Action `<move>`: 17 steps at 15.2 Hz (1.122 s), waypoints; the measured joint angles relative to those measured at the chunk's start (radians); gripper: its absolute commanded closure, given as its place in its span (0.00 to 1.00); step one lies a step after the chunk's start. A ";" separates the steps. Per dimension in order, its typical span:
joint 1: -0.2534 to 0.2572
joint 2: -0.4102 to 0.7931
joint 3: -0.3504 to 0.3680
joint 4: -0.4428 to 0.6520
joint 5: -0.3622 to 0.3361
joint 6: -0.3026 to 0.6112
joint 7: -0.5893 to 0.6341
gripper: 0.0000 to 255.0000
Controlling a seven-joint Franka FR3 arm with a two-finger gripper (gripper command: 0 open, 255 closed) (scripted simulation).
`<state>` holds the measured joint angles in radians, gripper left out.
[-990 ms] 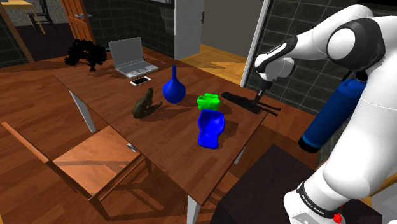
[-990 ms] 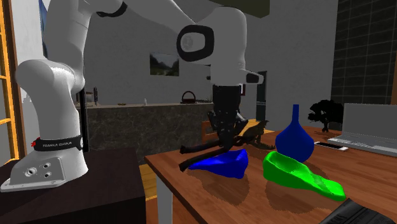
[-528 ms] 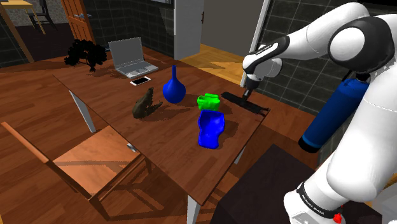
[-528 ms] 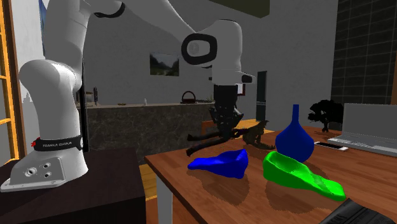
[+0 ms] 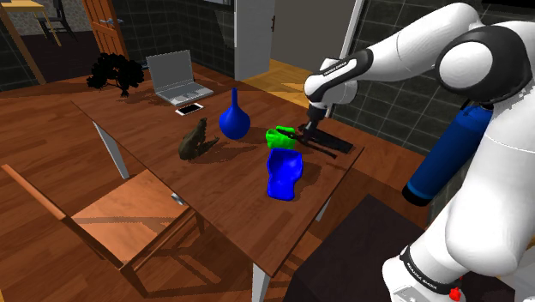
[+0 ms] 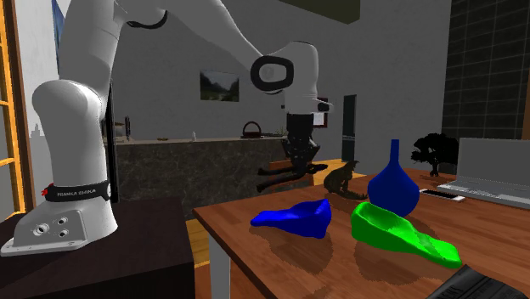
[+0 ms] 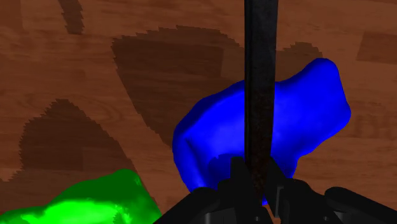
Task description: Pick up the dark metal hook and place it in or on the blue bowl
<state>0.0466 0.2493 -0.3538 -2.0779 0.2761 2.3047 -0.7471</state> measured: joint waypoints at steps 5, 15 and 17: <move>0.073 0.027 0.041 0.052 -0.007 -0.007 0.124 1.00; 0.074 0.124 0.072 0.053 0.043 0.084 0.109 1.00; 0.071 0.139 0.077 0.048 0.053 0.102 0.101 1.00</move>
<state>0.1177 0.3880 -0.2769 -2.0298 0.3293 2.4072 -0.6456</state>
